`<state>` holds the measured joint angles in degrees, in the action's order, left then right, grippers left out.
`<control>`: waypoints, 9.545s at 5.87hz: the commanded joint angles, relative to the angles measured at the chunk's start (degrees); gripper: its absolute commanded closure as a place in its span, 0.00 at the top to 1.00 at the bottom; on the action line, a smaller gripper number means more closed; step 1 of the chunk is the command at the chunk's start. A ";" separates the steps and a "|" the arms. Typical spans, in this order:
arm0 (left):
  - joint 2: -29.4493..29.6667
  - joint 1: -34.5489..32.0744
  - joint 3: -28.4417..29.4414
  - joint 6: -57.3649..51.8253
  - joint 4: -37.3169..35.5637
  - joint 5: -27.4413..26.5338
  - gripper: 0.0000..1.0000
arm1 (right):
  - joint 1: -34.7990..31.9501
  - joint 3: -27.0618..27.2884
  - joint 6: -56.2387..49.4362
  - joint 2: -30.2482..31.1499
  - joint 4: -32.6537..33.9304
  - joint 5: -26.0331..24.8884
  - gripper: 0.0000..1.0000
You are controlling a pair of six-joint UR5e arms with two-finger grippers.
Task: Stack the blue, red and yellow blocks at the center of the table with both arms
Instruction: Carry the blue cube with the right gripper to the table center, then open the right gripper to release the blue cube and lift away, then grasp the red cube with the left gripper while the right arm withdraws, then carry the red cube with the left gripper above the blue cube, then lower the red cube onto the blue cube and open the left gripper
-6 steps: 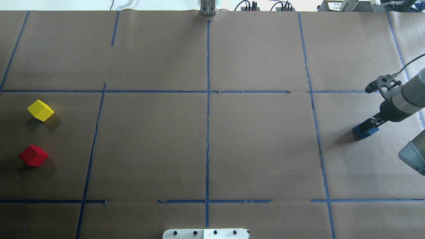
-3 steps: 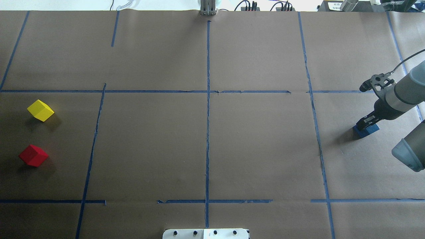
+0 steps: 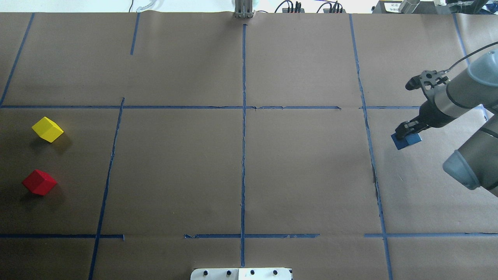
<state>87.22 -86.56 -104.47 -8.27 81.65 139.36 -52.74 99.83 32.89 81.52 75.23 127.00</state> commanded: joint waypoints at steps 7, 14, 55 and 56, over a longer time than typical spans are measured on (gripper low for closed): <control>-0.03 0.07 -1.00 0.01 0.00 0.20 1.00 | 18.62 -22.66 42.52 -40.55 4.22 -13.24 0.01; -1.00 0.16 -2.06 -0.17 0.09 0.20 1.00 | 20.58 -24.43 34.88 -42.84 5.98 -14.50 1.00; 57.89 55.00 26.51 67.50 9.40 -29.41 0.09 | -3.86 19.61 13.60 2.77 13.19 0.27 1.00; 57.89 55.01 26.42 67.42 9.40 -29.41 0.36 | -3.86 19.61 13.60 2.77 13.19 0.27 1.00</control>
<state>145.08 -31.58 -77.99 58.95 91.01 109.95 -56.60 119.46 46.50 84.30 88.42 127.26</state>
